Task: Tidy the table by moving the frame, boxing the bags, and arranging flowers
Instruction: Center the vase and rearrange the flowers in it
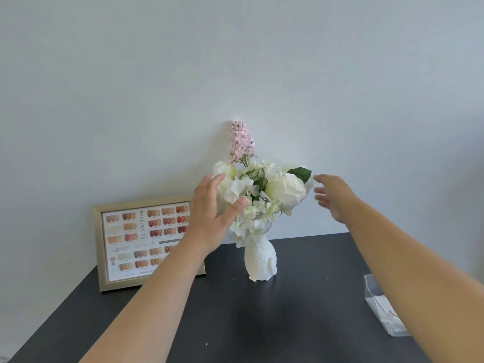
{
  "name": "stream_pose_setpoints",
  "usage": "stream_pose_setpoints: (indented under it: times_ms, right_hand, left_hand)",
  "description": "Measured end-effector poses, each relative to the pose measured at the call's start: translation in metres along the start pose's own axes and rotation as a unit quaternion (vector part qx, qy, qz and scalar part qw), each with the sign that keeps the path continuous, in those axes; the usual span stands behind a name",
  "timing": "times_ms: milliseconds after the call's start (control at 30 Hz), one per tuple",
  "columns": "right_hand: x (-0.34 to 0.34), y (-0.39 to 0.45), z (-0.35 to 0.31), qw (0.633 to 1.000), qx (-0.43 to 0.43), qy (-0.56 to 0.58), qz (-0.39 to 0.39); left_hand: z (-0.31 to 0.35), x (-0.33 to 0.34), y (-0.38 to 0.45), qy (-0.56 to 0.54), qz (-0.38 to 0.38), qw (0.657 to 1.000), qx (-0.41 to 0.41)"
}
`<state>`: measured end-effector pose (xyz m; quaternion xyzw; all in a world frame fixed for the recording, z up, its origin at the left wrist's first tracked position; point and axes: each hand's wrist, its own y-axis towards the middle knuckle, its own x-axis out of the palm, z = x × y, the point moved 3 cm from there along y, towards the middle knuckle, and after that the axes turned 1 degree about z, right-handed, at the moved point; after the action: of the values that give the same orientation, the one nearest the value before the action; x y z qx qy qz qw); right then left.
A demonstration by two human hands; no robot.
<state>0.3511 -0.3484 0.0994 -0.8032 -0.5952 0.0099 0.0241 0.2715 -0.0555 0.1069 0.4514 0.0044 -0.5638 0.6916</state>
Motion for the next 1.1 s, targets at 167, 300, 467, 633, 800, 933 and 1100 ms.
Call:
stream_pose_setpoints:
  times_ms: [167,300,467,633,800,933,1100]
  right_hand:
    - [0.025,0.004,0.012,0.984,0.081,0.053,-0.151]
    - [0.039,0.009,0.018,0.972,0.070,0.137,-0.179]
    - [0.039,0.018,0.002,0.978,-0.014,0.161,-0.134]
    - [0.034,0.018,-0.026,0.984,-0.131,0.108,-0.062]
    - [0.018,0.003,-0.057,0.970,-0.239,0.027,0.042]
    - [0.012,-0.015,-0.077,0.949,-0.312,-0.038,0.003]
    - [0.003,-0.030,-0.087,0.951,-0.286,0.045,-0.111]
  left_hand:
    - [0.006,0.012,0.004,-0.036,-0.031,0.998,-0.042]
    - [0.008,0.012,0.010,-0.054,-0.034,0.997,-0.049]
    - [0.005,0.010,0.017,-0.041,-0.018,0.998,-0.036]
    - [0.004,0.013,0.018,-0.002,-0.017,0.999,-0.032]
    - [0.013,0.020,0.012,0.047,-0.001,0.999,-0.011]
    - [0.019,0.027,0.008,0.044,-0.003,0.999,-0.022]
    - [0.025,0.030,0.006,0.055,-0.014,0.998,-0.024]
